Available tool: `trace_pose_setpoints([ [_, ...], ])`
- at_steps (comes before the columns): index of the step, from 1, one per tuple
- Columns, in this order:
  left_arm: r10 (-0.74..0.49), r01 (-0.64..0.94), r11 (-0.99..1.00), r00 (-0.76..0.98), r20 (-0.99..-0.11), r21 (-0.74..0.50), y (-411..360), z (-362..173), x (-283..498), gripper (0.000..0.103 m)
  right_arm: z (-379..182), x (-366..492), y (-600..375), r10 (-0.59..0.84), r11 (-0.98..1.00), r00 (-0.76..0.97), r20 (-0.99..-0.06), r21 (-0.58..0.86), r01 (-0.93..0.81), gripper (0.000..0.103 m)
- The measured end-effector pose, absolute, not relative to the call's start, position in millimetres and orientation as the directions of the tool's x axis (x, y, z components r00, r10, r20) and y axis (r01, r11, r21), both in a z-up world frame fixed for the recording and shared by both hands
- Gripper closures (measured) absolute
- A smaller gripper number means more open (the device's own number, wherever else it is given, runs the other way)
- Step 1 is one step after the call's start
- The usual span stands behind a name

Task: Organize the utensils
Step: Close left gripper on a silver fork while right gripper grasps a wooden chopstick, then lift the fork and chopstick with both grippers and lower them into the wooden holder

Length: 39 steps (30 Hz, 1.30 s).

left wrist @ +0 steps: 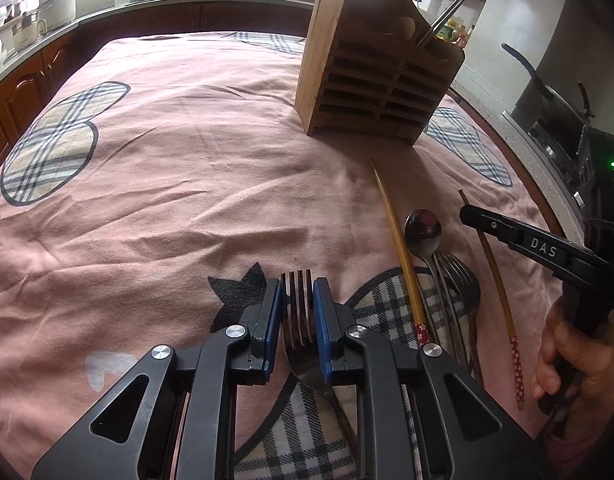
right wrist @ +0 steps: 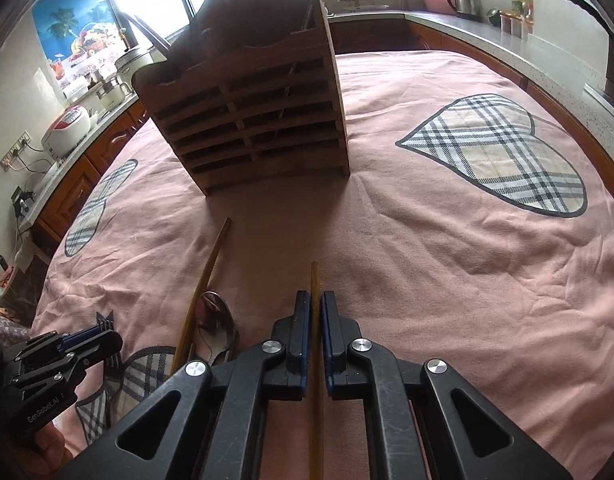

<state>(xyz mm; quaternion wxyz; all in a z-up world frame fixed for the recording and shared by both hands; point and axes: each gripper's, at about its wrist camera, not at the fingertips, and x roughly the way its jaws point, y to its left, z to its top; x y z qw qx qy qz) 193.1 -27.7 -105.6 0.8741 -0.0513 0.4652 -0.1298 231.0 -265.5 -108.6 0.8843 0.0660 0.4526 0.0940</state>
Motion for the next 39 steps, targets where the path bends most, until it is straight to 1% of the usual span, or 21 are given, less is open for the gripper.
trace_pose_setpoints([
  [1,-0.275,0.18,0.961,0.538,-0.797,-0.21,-26.7,-103.7,191.8,0.098,-105.2,228.5,-267.8,0.235,0.971,0.578,-0.782,0.214,-0.105,0.098],
  [2,-0.281,0.181,0.959,0.539,-0.794,-0.217,-25.8,-101.3,190.5,0.101,-102.0,225.9,-270.6,0.25,0.967,0.581,-0.774,0.233,-0.105,0.098],
  [3,-0.287,0.183,0.958,0.54,-0.791,-0.223,-24.9,-99.1,189.3,0.101,-98.9,223.8,-273.3,0.262,0.963,0.584,-0.768,0.251,-0.103,0.098],
  [8,-0.284,0.19,0.958,0.551,-0.785,-0.213,-24.2,-94.4,185.2,0.101,-83.7,212.3,-279.9,0.291,0.952,0.607,-0.739,0.286,-0.107,0.098],
  [10,-0.289,0.188,0.957,0.555,-0.78,-0.22,-21.7,-93.5,183.4,0.101,-79.0,208.7,-278.8,0.287,0.954,0.617,-0.733,0.277,-0.114,0.098],
  [14,-0.313,0.187,0.95,0.572,-0.758,-0.251,-14.4,-85.6,177.3,0.101,-69.6,200.5,-277.8,0.307,0.947,0.632,-0.712,0.293,-0.129,0.098],
  [17,-0.315,0.197,0.949,0.594,-0.74,-0.246,-13.6,-74.4,172.6,0.101,-60.1,194.9,-279.2,0.321,0.941,0.651,-0.688,0.307,-0.14,0.098],
  [28,-0.319,0.202,0.947,0.693,-0.647,-0.25,-2.0,-27.3,154.5,0.101,-17.5,175.6,-287.6,0.316,0.94,0.737,-0.598,0.305,-0.155,0.098],
  [39,-0.317,0.201,0.945,0.76,-0.568,-0.259,6.4,6.8,144.4,0.101,14.7,157.7,-296.5,0.322,0.931,0.803,-0.501,0.323,-0.172,0.098],
])
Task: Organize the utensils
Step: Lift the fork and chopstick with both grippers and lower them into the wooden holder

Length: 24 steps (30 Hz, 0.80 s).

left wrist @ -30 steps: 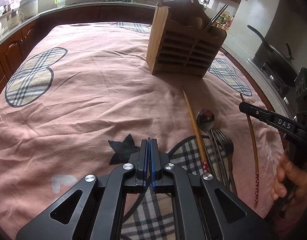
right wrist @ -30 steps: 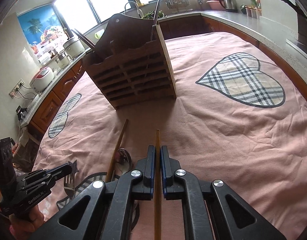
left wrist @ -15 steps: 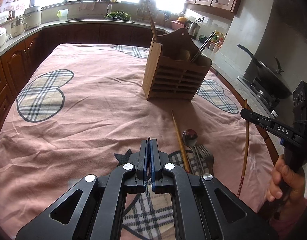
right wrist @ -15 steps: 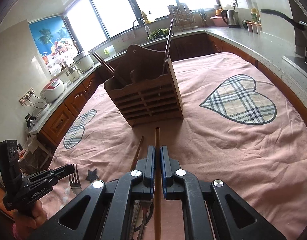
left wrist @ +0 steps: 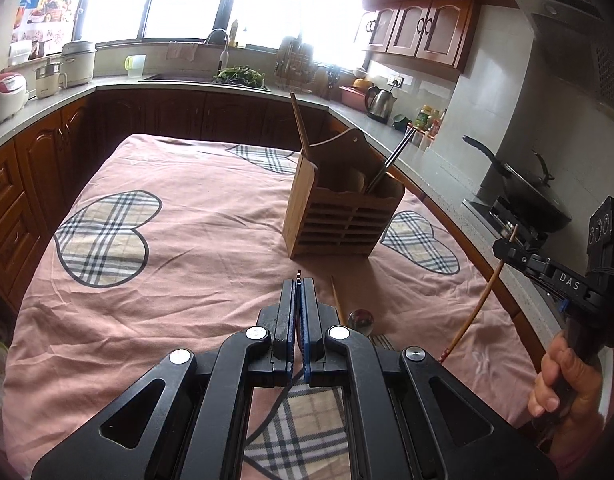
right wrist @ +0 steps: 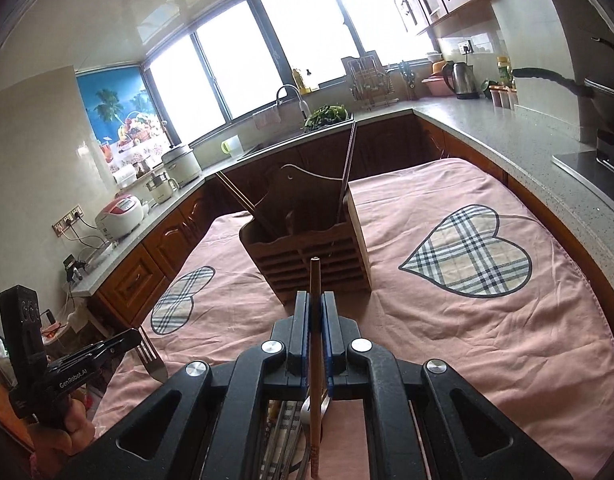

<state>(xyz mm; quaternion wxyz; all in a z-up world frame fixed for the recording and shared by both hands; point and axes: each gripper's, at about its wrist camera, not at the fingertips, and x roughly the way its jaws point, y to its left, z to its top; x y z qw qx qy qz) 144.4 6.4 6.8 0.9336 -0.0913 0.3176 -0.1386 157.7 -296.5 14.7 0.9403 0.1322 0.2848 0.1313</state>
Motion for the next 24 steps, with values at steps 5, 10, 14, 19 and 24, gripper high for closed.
trace_pose_setpoints([
  [5,-0.313,0.196,0.944,0.779,-0.543,-0.264,7.2,16.9,145.6,0.101,19.9,155.7,-300.2,0.323,0.927,0.817,-0.477,0.333,-0.172,0.098],
  [10,-0.308,0.193,0.945,0.796,-0.521,-0.264,7.2,26.2,150.1,0.101,23.0,155.4,-304.4,0.325,0.923,0.825,-0.462,0.347,-0.169,0.098],
  [14,-0.302,0.188,0.946,0.809,-0.504,-0.265,7.3,33.4,154.4,0.101,27.2,157.9,-307.7,0.322,0.922,0.834,-0.449,0.35,-0.168,0.098],
  [19,-0.295,0.181,0.946,0.822,-0.487,-0.268,8.6,40.7,159.9,0.101,33.6,161.2,-310.5,0.318,0.921,0.845,-0.43,0.353,-0.167,0.098],
  [24,-0.287,0.171,0.947,0.831,-0.476,-0.274,10.1,46.1,167.1,0.101,39.7,165.4,-312.7,0.317,0.918,0.857,-0.407,0.358,-0.169,0.098],
])
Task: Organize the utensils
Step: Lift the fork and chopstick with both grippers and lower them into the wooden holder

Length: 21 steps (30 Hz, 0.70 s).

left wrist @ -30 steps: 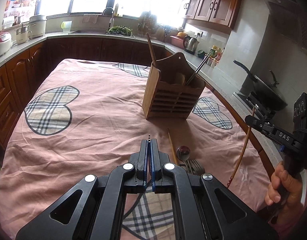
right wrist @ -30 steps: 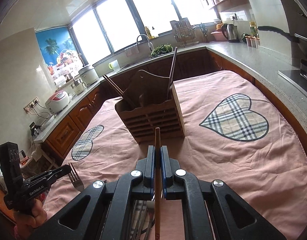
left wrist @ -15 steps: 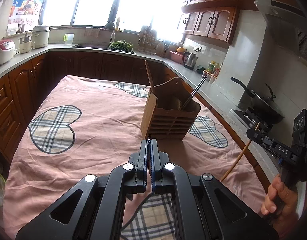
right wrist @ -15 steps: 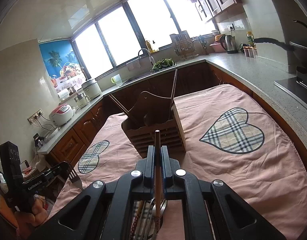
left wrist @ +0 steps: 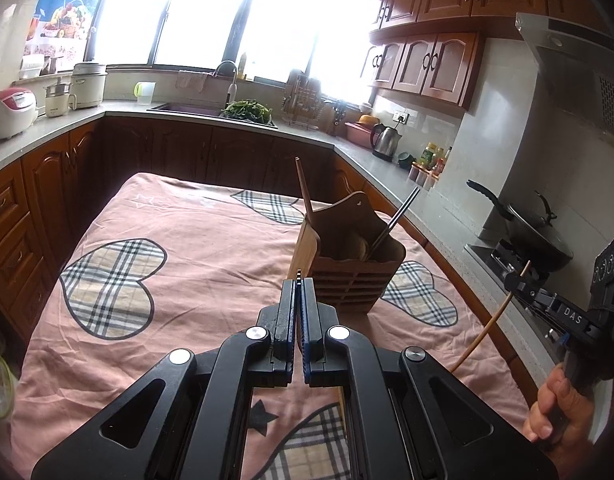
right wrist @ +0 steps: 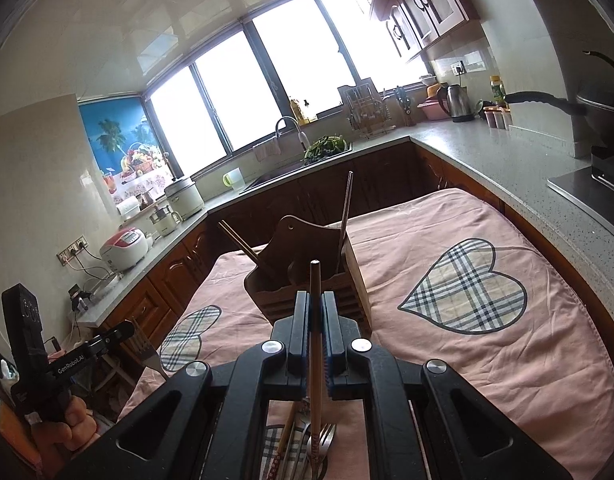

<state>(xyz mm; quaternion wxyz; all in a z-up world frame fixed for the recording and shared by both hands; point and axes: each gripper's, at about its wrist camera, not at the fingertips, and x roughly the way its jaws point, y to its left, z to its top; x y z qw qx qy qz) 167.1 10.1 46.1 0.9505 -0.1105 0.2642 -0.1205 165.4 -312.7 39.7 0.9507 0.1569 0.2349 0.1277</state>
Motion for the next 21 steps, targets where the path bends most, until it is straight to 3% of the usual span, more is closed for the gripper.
trace_pose_setpoints([
  [21,-0.227,0.124,0.952,0.899,-0.373,-0.281,3.5,92.7,245.5,0.101,98.3,234.9,-316.9,0.292,0.91,0.921,-0.256,0.37,-0.186,0.098],
])
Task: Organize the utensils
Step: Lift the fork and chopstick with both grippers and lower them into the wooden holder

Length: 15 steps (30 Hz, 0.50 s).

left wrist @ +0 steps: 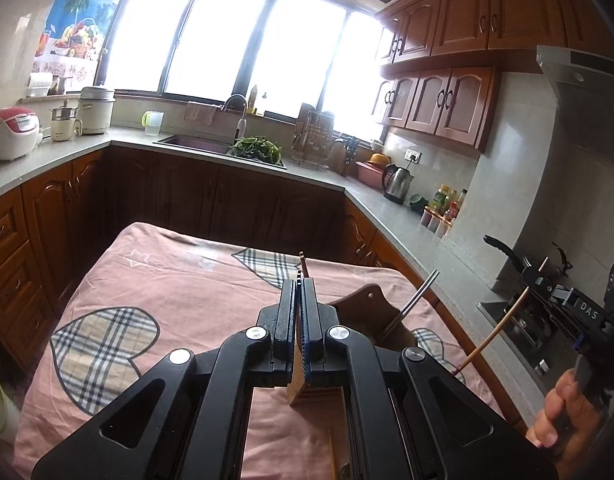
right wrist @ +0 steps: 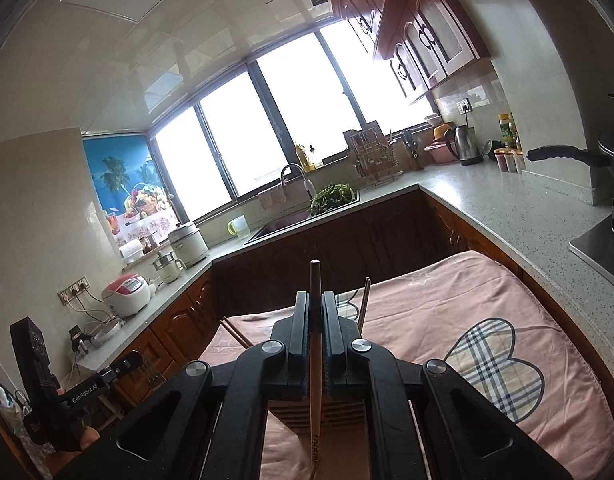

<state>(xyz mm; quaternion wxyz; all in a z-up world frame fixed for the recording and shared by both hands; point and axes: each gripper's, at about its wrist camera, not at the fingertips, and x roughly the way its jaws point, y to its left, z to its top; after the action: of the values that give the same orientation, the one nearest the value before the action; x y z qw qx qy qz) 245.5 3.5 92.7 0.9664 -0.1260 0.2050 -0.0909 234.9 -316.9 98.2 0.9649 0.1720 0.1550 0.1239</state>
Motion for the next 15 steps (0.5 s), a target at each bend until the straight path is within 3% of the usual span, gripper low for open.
trace_pose_setpoints([
  [8,-0.157,0.077,0.966,0.933,-0.323,-0.249,-4.5,109.2,293.0,0.101,114.6,273.1,-322.6,0.245,0.914,0.951,-0.19,0.373,-0.161,0.098],
  [15,-0.112,0.04,0.977,0.932,-0.344,-0.21,-16.9,89.2,325.4,0.101,103.1,303.3,-327.1,0.212,0.919,0.959,-0.186,0.372,-0.131,0.098],
])
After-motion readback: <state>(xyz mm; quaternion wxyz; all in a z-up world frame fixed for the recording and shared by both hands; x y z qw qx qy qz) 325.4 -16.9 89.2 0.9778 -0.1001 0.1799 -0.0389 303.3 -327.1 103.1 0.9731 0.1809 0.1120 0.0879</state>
